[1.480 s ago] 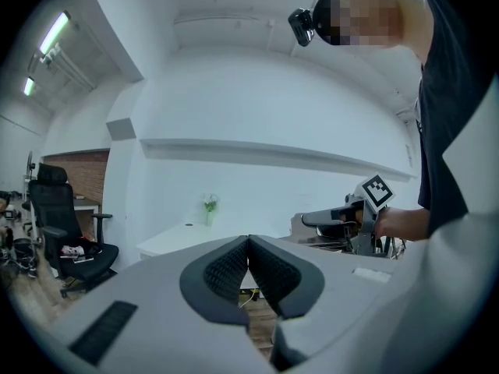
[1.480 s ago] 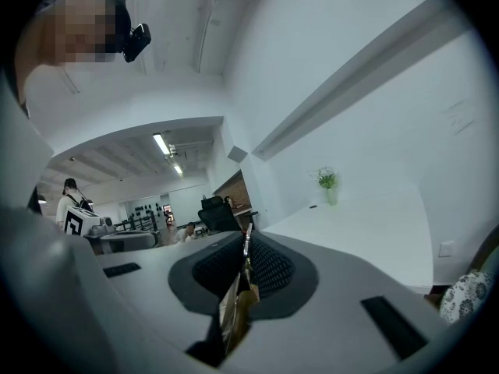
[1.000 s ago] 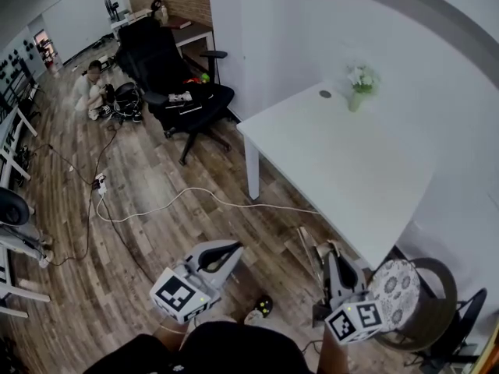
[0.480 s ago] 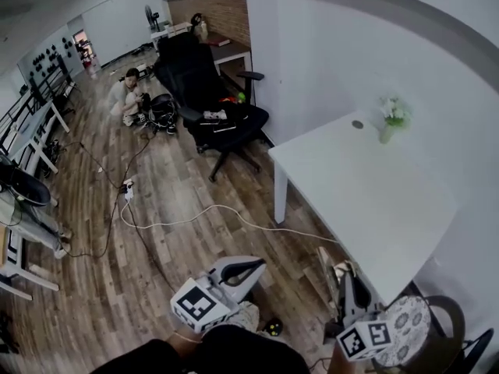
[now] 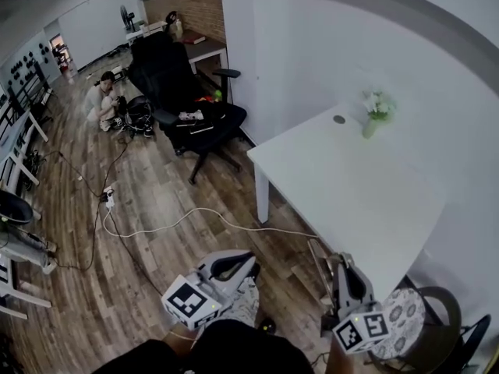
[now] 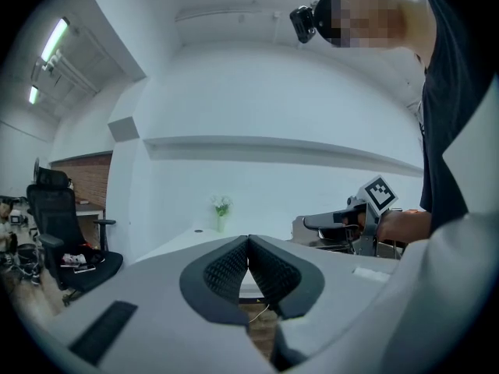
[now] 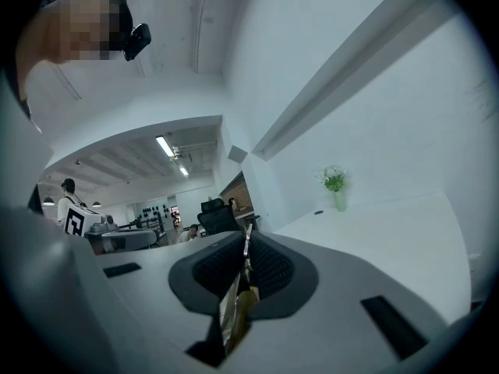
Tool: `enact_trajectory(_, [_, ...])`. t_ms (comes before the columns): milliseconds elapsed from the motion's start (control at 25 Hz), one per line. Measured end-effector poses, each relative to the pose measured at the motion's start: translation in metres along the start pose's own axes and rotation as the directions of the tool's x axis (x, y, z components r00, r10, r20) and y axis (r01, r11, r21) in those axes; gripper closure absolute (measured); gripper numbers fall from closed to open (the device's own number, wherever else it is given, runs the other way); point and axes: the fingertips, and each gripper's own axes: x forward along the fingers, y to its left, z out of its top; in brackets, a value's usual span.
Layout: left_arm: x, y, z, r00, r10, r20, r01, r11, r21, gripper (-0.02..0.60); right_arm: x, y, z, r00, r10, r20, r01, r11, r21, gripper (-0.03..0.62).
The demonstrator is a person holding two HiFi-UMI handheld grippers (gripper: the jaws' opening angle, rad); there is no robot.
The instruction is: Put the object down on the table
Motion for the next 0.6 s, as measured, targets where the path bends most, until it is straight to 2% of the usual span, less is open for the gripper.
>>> enact_trajectory(200, [0.029, 0.024, 0.007, 0.999, -0.046, 0.016, 0.046, 0.999, -0.011, 0.583, 0.024, -0.004, 0.013, 1.0, -0.026, 0.011, 0.026, 1.0, -0.016, 0.568])
enact_trajectory(600, [0.106, 0.084, 0.016, 0.99, -0.143, 0.022, 0.143, 0.99, -0.011, 0.583, 0.089, -0.04, 0.022, 0.995, -0.105, 0.004, 0.105, 0.994, -0.01, 0.568])
